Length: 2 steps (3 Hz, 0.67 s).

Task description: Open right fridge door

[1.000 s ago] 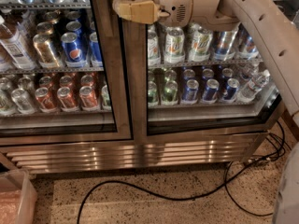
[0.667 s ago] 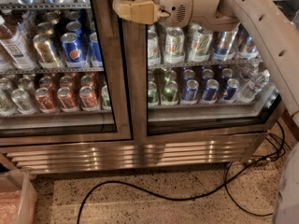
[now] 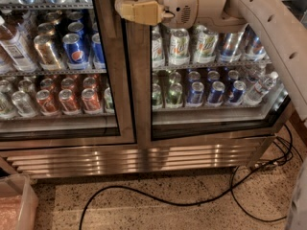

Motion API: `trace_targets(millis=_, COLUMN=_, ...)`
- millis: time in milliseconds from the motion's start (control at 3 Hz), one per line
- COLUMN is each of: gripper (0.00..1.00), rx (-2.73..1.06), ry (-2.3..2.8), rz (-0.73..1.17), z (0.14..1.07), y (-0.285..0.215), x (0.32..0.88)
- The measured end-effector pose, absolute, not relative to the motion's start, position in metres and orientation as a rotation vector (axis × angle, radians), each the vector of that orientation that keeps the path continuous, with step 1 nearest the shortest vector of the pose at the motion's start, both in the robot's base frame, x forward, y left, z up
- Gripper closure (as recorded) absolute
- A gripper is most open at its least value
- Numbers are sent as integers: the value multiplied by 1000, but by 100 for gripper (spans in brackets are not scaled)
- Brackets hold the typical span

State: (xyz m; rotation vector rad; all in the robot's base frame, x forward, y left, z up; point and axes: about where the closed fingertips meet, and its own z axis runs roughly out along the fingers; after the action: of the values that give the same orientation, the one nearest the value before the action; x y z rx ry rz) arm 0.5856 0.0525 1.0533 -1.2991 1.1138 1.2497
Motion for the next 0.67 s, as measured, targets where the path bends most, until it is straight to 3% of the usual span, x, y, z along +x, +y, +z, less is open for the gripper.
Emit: trace_targets(millis=667, gripper=100, rx=-1299, ry=1162, rz=1217, z=1055, y=53, x=575)
